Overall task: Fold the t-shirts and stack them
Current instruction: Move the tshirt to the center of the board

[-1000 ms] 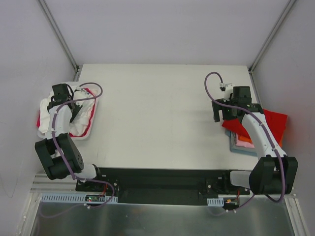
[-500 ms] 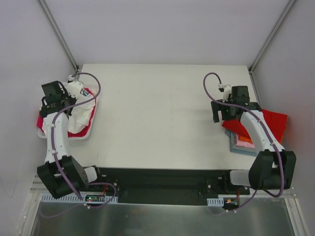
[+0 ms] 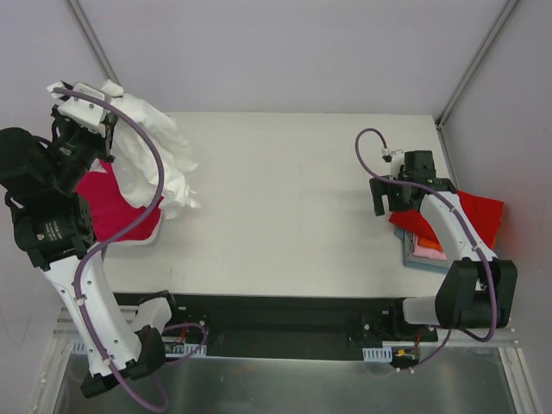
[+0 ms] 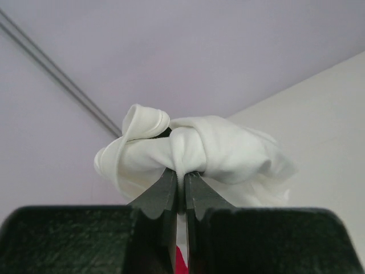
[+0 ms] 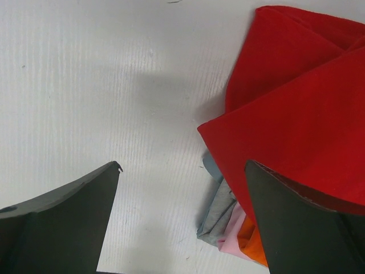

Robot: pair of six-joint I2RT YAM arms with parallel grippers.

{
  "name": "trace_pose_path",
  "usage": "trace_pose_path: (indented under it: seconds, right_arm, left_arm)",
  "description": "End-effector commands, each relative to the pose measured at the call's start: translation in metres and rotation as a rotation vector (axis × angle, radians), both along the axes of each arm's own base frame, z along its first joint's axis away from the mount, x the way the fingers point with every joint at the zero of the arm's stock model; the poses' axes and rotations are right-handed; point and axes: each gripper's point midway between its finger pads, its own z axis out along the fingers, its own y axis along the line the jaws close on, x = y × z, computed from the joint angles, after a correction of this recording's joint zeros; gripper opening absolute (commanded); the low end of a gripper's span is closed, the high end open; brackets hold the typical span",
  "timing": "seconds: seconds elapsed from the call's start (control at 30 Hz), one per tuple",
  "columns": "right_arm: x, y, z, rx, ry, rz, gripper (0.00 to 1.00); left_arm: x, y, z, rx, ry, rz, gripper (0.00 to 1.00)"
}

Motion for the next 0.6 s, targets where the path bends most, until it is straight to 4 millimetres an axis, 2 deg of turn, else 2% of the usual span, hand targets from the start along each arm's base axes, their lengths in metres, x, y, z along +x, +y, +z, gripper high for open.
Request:
trace_pose_path:
  seconds: [0.0,0.03,0.1,0.2,0.27,0.3,0.33,0.4,0.47,0.5,0.53,0.57]
  right_arm:
    - [0.01,-0.001,0.014,-0.014,-0.037,0.001,0.96]
    - [0.011,-0.001,0.014,-0.014,-0.04,0.001,0.96]
    - [0.011,0.0,0.014,-0.01,-0.043,0.002,0.96]
    - [0.012,0.002,0.019,0.006,-0.066,0.002,0.96]
    - [0.012,0.005,0.027,0.019,-0.099,0.01,0.97]
    - [0.012,0.006,0.03,0.023,-0.11,0.011,0.97]
    - [0.012,0.007,0.033,0.028,-0.118,0.013,0.97]
    - [0.012,0.006,0.038,0.027,-0.131,0.011,0.96]
    - [0.012,0.005,0.039,0.023,-0.136,0.012,0.96]
    - [0.012,0.005,0.04,0.023,-0.137,0.012,0.96]
    - [0.012,0.006,0.04,0.026,-0.139,0.012,0.97]
    - [0.012,0.007,0.04,0.028,-0.137,0.014,0.96]
  left_arm:
    - [-0.03,-0.05,0.058,-0.039,-0.118,-0.226,0.0]
    - [-0.034,-0.054,0.07,-0.047,-0.134,-0.247,0.0]
    - [-0.039,-0.064,0.08,-0.055,-0.142,-0.303,0.0]
    - [-0.037,-0.072,0.098,-0.106,-0.155,-0.364,0.0]
    - [-0.019,-0.067,0.102,-0.133,-0.15,-0.37,0.0]
    - [-0.018,-0.069,0.109,-0.143,-0.155,-0.381,0.0]
    - [-0.001,-0.065,0.104,-0.165,-0.126,-0.383,0.0]
    - [0.018,-0.06,0.098,-0.181,-0.102,-0.378,0.0]
    - [0.029,-0.068,0.092,-0.183,-0.086,-0.406,0.0]
    - [0.041,-0.068,0.083,-0.171,-0.073,-0.404,0.0]
    - [0.043,-0.084,0.077,-0.166,-0.061,-0.45,0.0]
    - [0.046,-0.091,0.072,-0.158,-0.052,-0.469,0.0]
